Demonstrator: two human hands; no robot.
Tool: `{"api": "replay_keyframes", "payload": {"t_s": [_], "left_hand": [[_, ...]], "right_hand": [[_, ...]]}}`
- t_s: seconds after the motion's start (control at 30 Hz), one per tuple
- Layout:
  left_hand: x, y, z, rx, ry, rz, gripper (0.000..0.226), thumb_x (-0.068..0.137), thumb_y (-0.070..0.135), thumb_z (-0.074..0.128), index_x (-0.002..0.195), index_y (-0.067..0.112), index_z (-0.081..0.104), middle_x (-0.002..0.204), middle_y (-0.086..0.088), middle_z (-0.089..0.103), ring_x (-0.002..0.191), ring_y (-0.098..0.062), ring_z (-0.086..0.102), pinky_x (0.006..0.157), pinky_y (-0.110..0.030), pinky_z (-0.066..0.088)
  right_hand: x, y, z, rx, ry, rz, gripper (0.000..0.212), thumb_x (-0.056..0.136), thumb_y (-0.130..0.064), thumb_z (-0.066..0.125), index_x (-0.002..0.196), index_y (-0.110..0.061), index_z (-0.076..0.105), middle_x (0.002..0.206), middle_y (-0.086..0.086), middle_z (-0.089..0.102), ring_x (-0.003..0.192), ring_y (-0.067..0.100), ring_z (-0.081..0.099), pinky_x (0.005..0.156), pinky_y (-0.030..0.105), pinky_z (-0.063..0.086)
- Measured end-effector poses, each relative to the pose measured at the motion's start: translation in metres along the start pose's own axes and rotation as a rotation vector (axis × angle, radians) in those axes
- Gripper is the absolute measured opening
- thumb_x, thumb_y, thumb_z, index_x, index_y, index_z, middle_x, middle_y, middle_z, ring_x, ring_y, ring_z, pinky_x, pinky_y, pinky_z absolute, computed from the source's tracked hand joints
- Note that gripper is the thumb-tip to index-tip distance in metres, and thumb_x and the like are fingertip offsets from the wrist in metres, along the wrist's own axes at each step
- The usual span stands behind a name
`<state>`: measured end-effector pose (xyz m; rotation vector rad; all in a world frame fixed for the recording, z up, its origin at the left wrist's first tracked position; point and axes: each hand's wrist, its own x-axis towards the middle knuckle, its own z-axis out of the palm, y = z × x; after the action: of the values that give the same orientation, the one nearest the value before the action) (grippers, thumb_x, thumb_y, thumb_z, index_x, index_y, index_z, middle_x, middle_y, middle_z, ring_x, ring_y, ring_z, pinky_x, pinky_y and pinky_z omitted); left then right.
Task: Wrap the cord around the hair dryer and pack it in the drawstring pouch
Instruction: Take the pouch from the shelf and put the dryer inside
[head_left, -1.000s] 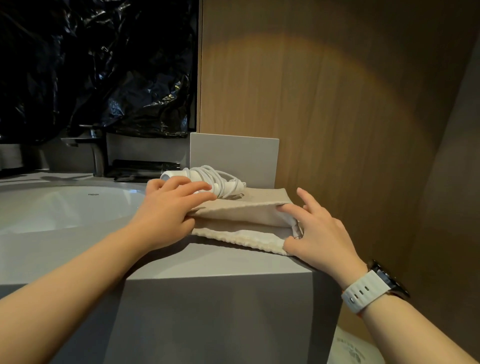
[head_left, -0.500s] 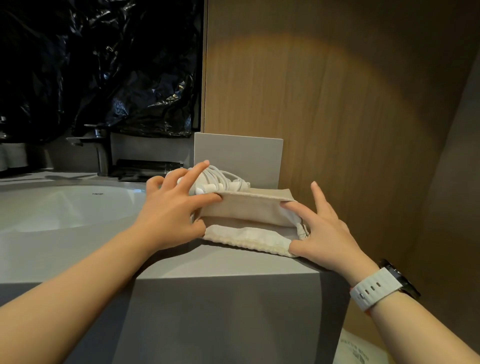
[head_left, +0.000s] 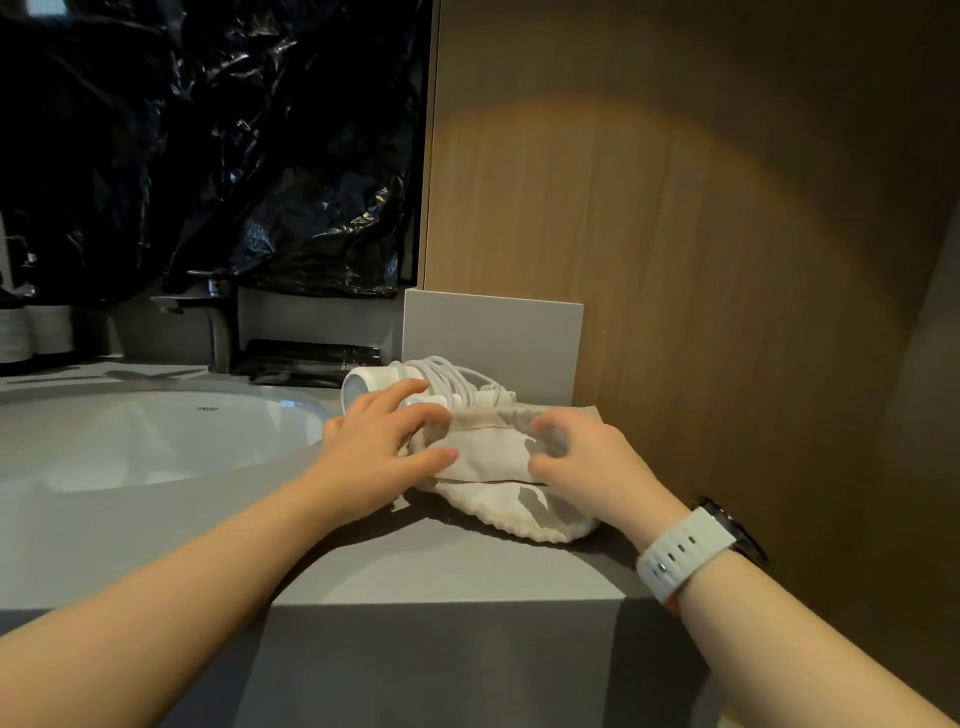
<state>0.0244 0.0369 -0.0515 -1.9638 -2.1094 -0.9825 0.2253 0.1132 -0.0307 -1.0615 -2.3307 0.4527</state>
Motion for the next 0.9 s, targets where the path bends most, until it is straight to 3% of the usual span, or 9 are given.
{"api": "replay_keyframes", "payload": {"t_s": [0.1, 0.2, 0.33, 0.47, 0.53, 0.6, 0.7, 0.8, 0.9], "left_hand": [[0.014, -0.003, -0.001, 0.14, -0.035, -0.045, 0.065, 0.058, 0.059, 0.037, 0.12, 0.047, 0.051, 0.154, 0.016, 0.017, 0.14, -0.016, 0.01, 0.108, -0.045, 0.016], [0.029, -0.014, 0.001, 0.292, 0.007, 0.184, 0.056, 0.065, 0.043, 0.041, 0.12, 0.047, 0.052, 0.155, 0.013, 0.016, 0.142, -0.019, 0.004, 0.11, -0.046, 0.009], [0.036, -0.028, 0.011, 0.131, 0.198, 0.356, 0.041, 0.077, 0.058, 0.034, 0.107, 0.047, 0.059, 0.147, 0.014, 0.033, 0.14, -0.013, 0.009, 0.11, -0.042, 0.005], [0.059, -0.037, 0.01, 0.025, 0.415, 0.0, 0.063, 0.077, 0.065, 0.022, 0.111, 0.036, 0.066, 0.141, 0.006, 0.045, 0.137, -0.019, 0.025, 0.108, -0.042, 0.015], [0.071, -0.05, 0.012, 0.096, 0.358, -0.227, 0.058, 0.081, 0.066, 0.034, 0.123, 0.034, 0.058, 0.144, 0.0, 0.04, 0.135, -0.025, 0.028, 0.108, -0.046, 0.022], [0.074, -0.061, 0.015, -0.048, 0.264, -0.361, 0.058, 0.082, 0.055, 0.057, 0.133, 0.031, 0.045, 0.141, -0.008, 0.039, 0.127, -0.03, 0.037, 0.105, -0.048, 0.033], [0.072, -0.066, 0.012, -0.508, 0.179, -0.458, 0.072, 0.077, 0.042, 0.072, 0.136, 0.025, 0.035, 0.126, -0.006, 0.046, 0.111, -0.027, 0.048, 0.09, -0.041, 0.047], [0.071, -0.063, 0.006, -0.589, 0.169, -0.487, 0.066, 0.073, 0.034, 0.077, 0.127, 0.023, 0.041, 0.115, -0.003, 0.047, 0.102, -0.023, 0.05, 0.064, -0.028, 0.048], [0.068, -0.056, 0.005, -0.652, 0.298, -0.517, 0.063, 0.067, 0.028, 0.083, 0.117, 0.022, 0.046, 0.108, 0.0, 0.047, 0.097, -0.021, 0.05, 0.065, -0.032, 0.053]], "right_hand": [[0.025, -0.003, 0.006, -0.079, -0.064, 0.075, 0.029, 0.083, -0.024, 0.054, 0.111, -0.02, 0.058, 0.111, -0.002, 0.061, 0.096, 0.015, 0.057, 0.088, 0.039, 0.05], [0.039, 0.001, 0.011, -0.139, -0.119, 0.099, 0.026, 0.083, -0.027, 0.054, 0.108, -0.021, 0.057, 0.099, -0.002, 0.063, 0.094, 0.018, 0.058, 0.087, 0.04, 0.05], [0.045, 0.018, 0.021, -0.09, -0.143, 0.122, 0.021, 0.08, -0.031, 0.058, 0.101, -0.029, 0.056, 0.089, -0.01, 0.057, 0.093, 0.017, 0.055, 0.09, 0.04, 0.046], [0.051, 0.027, 0.025, -0.044, -0.167, 0.134, 0.018, 0.079, -0.034, 0.059, 0.096, -0.036, 0.054, 0.093, -0.015, 0.056, 0.098, 0.015, 0.054, 0.096, 0.043, 0.042], [0.054, 0.03, 0.026, -0.036, -0.166, 0.12, 0.017, 0.079, -0.035, 0.058, 0.096, -0.037, 0.053, 0.096, -0.015, 0.055, 0.1, 0.015, 0.053, 0.097, 0.043, 0.041], [0.055, 0.032, 0.028, -0.032, -0.174, 0.111, 0.017, 0.08, -0.036, 0.057, 0.096, -0.038, 0.053, 0.097, -0.015, 0.055, 0.1, 0.015, 0.052, 0.097, 0.043, 0.041], [0.056, 0.032, 0.028, -0.035, -0.173, 0.107, 0.018, 0.081, -0.036, 0.057, 0.099, -0.037, 0.053, 0.097, -0.015, 0.055, 0.101, 0.016, 0.052, 0.097, 0.043, 0.041], [0.055, 0.031, 0.028, -0.029, -0.17, 0.099, 0.017, 0.083, -0.036, 0.056, 0.099, -0.036, 0.053, 0.093, -0.016, 0.053, 0.101, 0.015, 0.052, 0.097, 0.043, 0.04], [0.053, 0.03, 0.027, -0.017, -0.165, 0.094, 0.016, 0.083, -0.035, 0.056, 0.099, -0.036, 0.054, 0.09, -0.019, 0.051, 0.099, 0.015, 0.052, 0.097, 0.042, 0.041]]}}
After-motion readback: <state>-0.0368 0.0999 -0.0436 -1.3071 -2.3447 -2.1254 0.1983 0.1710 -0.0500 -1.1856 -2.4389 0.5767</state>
